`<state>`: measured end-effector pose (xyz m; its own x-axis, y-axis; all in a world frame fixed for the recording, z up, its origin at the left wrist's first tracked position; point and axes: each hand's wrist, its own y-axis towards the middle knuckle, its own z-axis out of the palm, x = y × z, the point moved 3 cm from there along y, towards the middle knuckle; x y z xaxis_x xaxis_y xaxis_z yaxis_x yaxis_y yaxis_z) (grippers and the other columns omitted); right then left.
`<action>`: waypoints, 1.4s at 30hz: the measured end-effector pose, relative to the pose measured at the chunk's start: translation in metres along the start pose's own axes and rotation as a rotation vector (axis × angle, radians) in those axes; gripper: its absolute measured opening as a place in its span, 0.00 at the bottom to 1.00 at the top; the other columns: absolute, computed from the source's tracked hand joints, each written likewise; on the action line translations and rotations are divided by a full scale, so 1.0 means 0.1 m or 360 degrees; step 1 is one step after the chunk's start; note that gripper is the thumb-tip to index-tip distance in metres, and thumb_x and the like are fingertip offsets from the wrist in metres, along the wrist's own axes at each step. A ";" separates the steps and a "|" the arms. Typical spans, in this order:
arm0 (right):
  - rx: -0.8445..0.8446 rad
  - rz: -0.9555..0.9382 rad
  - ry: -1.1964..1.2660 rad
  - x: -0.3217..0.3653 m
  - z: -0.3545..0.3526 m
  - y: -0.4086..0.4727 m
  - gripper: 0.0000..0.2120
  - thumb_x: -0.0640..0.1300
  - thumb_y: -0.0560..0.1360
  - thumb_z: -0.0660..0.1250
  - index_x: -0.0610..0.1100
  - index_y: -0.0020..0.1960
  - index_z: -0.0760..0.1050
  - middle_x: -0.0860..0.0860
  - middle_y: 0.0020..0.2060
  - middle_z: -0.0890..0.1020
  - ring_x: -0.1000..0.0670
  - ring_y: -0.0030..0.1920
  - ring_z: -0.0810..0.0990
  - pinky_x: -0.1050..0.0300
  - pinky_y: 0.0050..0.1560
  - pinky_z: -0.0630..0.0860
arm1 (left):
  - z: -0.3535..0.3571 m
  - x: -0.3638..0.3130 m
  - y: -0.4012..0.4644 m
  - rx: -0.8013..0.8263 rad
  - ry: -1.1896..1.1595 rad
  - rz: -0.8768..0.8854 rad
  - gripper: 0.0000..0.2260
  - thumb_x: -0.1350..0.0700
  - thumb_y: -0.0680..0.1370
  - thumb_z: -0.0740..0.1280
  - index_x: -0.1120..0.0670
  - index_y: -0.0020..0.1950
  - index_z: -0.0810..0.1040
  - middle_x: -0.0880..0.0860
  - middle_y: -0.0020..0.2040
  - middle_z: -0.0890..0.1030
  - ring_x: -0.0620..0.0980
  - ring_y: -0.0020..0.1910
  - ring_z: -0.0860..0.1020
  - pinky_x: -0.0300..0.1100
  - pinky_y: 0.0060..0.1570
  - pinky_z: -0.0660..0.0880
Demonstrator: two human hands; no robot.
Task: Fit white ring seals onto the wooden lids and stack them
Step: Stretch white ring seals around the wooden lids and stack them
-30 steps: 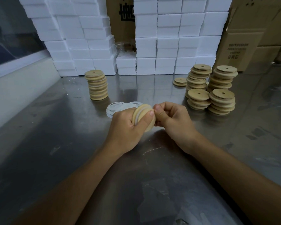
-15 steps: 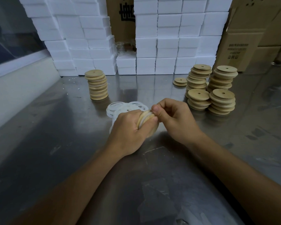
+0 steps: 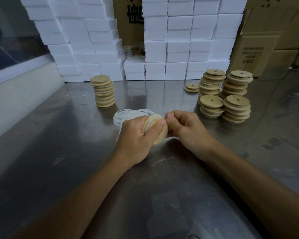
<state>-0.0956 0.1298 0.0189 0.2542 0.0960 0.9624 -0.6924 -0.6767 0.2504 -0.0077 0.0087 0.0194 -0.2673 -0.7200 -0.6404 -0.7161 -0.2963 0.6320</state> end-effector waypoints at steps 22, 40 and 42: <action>-0.0047 0.0193 0.0178 -0.04 0.07 -0.04 0.10 0.36 0.81 0.61 0.40 0.44 0.77 0.48 0.32 0.80 0.54 0.34 0.79 0.60 0.41 0.78 | -0.02 0.14 0.05 -0.0201 -0.0328 -0.0304 0.18 0.45 0.78 0.63 0.58 0.37 0.77 0.48 0.28 0.74 0.41 0.28 0.70 0.33 0.29 0.67; -0.0621 -0.0797 -0.1301 0.21 0.04 -0.11 0.02 0.39 0.78 0.65 0.42 0.48 0.72 0.48 0.43 0.76 0.49 0.35 0.73 0.51 0.31 0.72 | -0.02 0.07 0.05 -0.0090 0.0457 -0.0151 0.09 0.58 0.82 0.61 0.58 0.46 0.78 0.48 0.39 0.75 0.47 0.39 0.72 0.39 0.38 0.65; -0.0660 -0.0751 -0.1175 0.19 0.00 -0.09 0.02 0.39 0.79 0.64 0.42 0.48 0.73 0.50 0.42 0.76 0.51 0.36 0.73 0.57 0.35 0.70 | -0.05 0.07 0.06 -0.0149 0.0384 -0.0120 0.09 0.60 0.81 0.63 0.55 0.41 0.76 0.43 0.33 0.73 0.45 0.35 0.71 0.34 0.34 0.65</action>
<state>-0.0842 0.1379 0.0349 0.8292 -0.2863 0.4800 -0.5574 -0.3612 0.7475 -0.0106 -0.0010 0.0211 -0.0458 -0.8192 -0.5717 -0.6626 -0.4034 0.6311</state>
